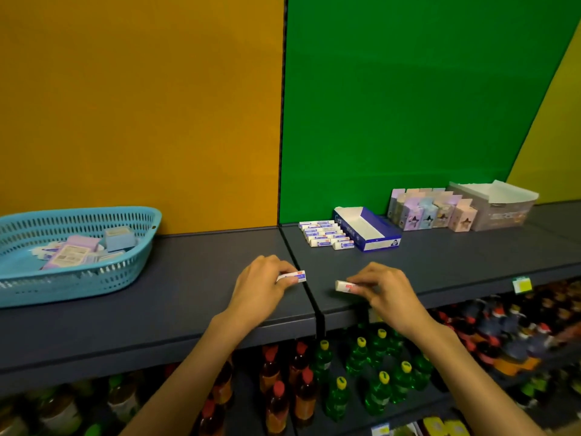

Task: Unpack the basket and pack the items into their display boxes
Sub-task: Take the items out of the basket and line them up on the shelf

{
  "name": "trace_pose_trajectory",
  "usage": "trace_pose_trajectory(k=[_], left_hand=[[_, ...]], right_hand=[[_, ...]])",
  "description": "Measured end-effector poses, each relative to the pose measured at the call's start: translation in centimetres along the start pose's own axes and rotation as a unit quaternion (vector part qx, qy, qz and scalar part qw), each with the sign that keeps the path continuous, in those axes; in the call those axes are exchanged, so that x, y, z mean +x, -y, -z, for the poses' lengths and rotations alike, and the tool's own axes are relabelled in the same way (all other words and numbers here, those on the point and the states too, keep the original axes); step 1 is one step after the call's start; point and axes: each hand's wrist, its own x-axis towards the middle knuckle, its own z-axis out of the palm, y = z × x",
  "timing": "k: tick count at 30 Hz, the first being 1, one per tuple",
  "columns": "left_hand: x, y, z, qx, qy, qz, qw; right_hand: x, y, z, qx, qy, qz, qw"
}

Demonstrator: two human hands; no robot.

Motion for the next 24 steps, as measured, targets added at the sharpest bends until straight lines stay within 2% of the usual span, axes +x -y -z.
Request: trace_pose_trajectory(k=[11,15,20,24], left_hand=[[9.7,0.8,-5.3,0.018,0.016,0.011,1.0],[11.9,0.1,-7.3,0.061,0.008,0.012,0.998],[14.2,-0.6,-9.6,0.112,0.023,0.004,0.993],[15.1,-0.9,-10.7,0.141,0.033,0.007,0.989]], right_hand=[[9.2,-7.1,-0.3,-0.077,-0.002,0.014,0.997],[10.9,-9.5,-1.4,-0.118,0.012,0.045,0.992],[12.5,-11.2,-2.4,-0.17,-0.014,0.086,0.982],[13.3,-12.3,-2.9,-0.161,-0.011,0.117,0.98]])
